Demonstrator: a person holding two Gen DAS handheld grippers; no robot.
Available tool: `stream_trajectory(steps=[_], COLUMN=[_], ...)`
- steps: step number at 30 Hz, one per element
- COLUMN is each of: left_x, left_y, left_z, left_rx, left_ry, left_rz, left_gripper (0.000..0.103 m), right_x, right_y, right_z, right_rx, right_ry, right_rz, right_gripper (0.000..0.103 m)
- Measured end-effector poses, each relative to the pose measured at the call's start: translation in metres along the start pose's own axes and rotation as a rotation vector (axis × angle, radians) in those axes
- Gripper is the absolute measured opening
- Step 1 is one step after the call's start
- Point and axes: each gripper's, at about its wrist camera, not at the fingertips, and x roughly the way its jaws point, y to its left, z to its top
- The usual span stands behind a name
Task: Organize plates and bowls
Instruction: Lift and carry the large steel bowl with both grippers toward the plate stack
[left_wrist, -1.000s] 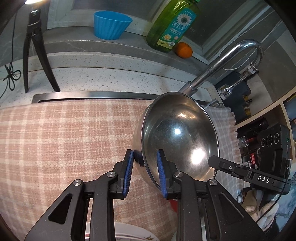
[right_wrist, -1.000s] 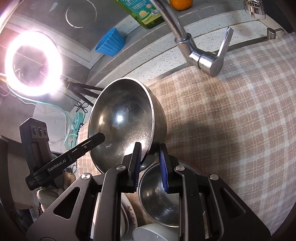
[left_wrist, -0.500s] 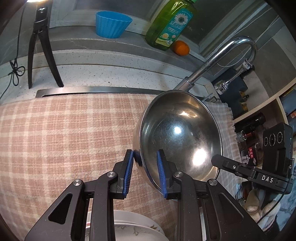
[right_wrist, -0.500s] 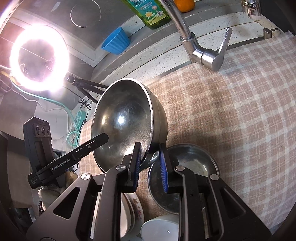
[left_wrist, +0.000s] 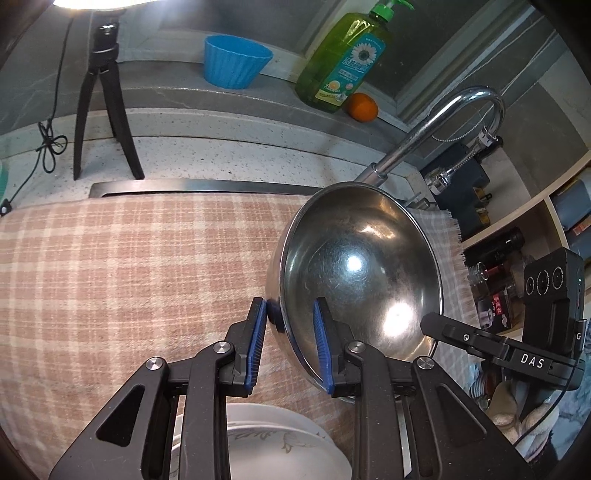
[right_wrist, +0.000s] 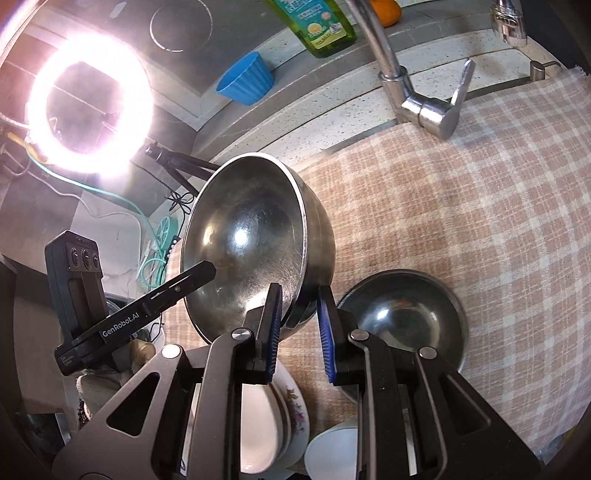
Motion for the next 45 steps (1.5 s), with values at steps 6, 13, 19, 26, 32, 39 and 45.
stream_trajectory(steps=[6,13,19,26,32,39,45], left_x=[-0.012,-0.032,-0.051,-0.076,-0.096,-0.119,-0.129], left_y=[0.015,0.036,0.059,0.090,0.116,0.140,0.159], left_z=[-0.001,-0.005,-0.012,-0.028,-0.049,-0.078,-0.100], left_rx=[-0.018,-0.041,-0.080,-0.140,-0.197,-0.256,-0.309], left_ry=[-0.016,-0.039,-0.064,-0.092,-0.108,-0.128,-0.132], left_rz=[0.007,0.027,0.045,0.076,0.101,0.130,0.152], left_gripper=[0.023,0.022,0.023,0.023,0.023,0.023,0.023], right_x=[0.006,0.021,0.038,0.060,0.083,0.109,0.133], right_y=[0.018,0.043,0.069,0.101,0.128,0.156,0.174], right_z=[-0.002,-0.007,-0.012,-0.022,-0.038,-0.058,-0.077], right_rx=[-0.020,-0.055,-0.095,-0.147,-0.194,-0.246,-0.281], right_ry=[0.004,0.030,0.059,0.103,0.158,0.217,0.270], right_rz=[0.007,0.019,0.033,0.054,0.075,0.088,0.091], right_gripper=[0.020,0.020,0.020,0.020,0.020,0.020,0.020])
